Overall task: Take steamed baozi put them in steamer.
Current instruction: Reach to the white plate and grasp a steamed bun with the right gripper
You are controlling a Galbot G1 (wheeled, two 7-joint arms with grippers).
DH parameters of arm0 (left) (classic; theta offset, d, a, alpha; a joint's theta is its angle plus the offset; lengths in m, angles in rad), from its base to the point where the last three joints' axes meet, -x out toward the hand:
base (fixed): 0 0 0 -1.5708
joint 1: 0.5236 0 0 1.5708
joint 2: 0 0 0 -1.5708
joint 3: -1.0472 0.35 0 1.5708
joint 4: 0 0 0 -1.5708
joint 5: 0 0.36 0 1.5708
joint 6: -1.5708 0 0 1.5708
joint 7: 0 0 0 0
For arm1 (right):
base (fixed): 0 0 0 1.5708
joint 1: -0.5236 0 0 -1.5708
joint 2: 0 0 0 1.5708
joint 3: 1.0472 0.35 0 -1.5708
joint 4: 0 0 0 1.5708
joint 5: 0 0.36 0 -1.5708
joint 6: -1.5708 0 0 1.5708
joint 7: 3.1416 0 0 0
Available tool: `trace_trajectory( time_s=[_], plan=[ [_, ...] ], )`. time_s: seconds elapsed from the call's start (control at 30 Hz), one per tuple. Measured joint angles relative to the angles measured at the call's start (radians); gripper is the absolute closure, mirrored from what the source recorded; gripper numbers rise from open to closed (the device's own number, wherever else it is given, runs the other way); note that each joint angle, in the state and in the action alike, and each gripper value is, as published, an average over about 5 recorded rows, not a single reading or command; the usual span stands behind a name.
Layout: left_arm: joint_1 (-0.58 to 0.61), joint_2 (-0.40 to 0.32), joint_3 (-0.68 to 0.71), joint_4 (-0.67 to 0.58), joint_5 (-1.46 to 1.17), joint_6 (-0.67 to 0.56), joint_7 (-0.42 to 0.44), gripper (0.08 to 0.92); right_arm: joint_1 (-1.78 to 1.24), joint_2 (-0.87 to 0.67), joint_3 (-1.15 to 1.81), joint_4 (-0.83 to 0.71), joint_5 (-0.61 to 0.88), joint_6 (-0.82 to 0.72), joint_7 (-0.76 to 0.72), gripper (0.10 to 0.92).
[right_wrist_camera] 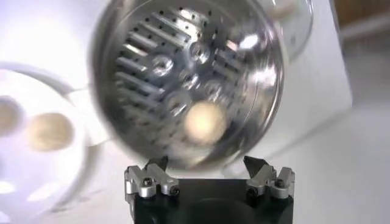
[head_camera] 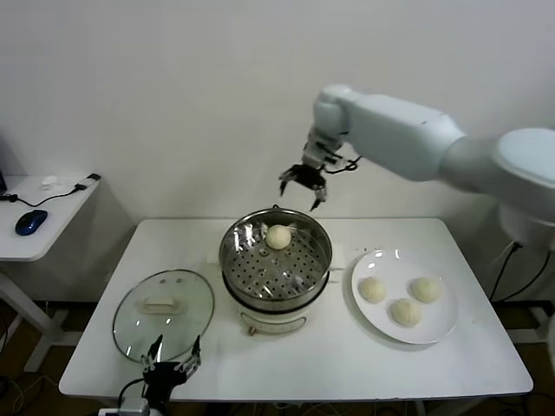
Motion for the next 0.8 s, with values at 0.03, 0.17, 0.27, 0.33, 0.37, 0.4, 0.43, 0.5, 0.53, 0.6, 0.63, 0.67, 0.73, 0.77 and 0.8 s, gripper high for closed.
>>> trace_trajectory(
  time_s=[0.03,0.17,0.27,0.33,0.37,0.4,0.43,0.5,0.53,0.6,0.63,0.67,0.73,0.77,0.8],
  plan=[
    [-0.002,0.0,-0.001,0.0,-0.001,0.0,0.0,0.177,0.013,-0.03,-0.031,0.028,0.025,-0.039,0.007,0.202],
    [-0.008,0.002,-0.005,0.001,-0.006,0.001,0.0,0.177,0.034,-0.142,-0.118,0.143,0.117,-0.197,0.049,0.203],
    [-0.01,0.002,-0.009,0.001,-0.01,0.003,0.0,0.177,0.015,-0.204,-0.146,0.21,0.17,-0.307,0.095,0.203],
    [-0.01,0.002,-0.013,0.0,-0.012,0.005,0.0,0.177,-0.013,-0.233,-0.15,0.239,0.193,-0.373,0.126,0.203],
    [-0.009,0.003,-0.014,-0.001,-0.013,0.005,0.0,0.177,-0.03,-0.243,-0.149,0.249,0.201,-0.402,0.141,0.203],
    [-0.008,0.003,-0.016,-0.001,-0.014,0.005,0.0,0.177,-0.048,-0.251,-0.147,0.257,0.206,-0.428,0.154,0.203],
    [-0.007,0.004,-0.017,-0.001,-0.015,0.005,0.0,0.177,-0.067,-0.258,-0.144,0.262,0.21,-0.452,0.166,0.203],
    [-0.004,0.004,-0.021,-0.001,-0.015,0.004,0.0,0.177,-0.107,-0.265,-0.133,0.265,0.211,-0.491,0.186,0.203],
    [-0.002,0.004,-0.022,-0.002,-0.015,0.004,-0.001,0.177,-0.127,-0.267,-0.128,0.263,0.209,-0.508,0.194,0.203],
    [0.001,0.004,-0.025,-0.003,-0.015,0.002,-0.001,0.177,-0.165,-0.268,-0.116,0.253,0.203,-0.536,0.207,0.203],
    [0.003,0.004,-0.026,-0.003,-0.015,0.001,-0.002,0.177,-0.183,-0.267,-0.109,0.246,0.198,-0.548,0.213,0.203],
    [0.004,0.004,-0.027,-0.004,-0.015,0.0,-0.002,0.177,-0.2,-0.266,-0.102,0.239,0.194,-0.558,0.219,0.203],
    [0.006,0.003,-0.029,-0.005,-0.015,-0.002,-0.003,0.177,-0.236,-0.263,-0.087,0.22,0.183,-0.578,0.229,0.203],
    [0.007,0.003,-0.03,-0.006,-0.015,-0.003,-0.003,0.177,-0.252,-0.261,-0.079,0.211,0.178,-0.587,0.234,0.203],
    [0.008,0.002,-0.03,-0.006,-0.015,-0.004,-0.004,0.177,-0.268,-0.259,-0.071,0.202,0.173,-0.595,0.238,0.203]
  ],
)
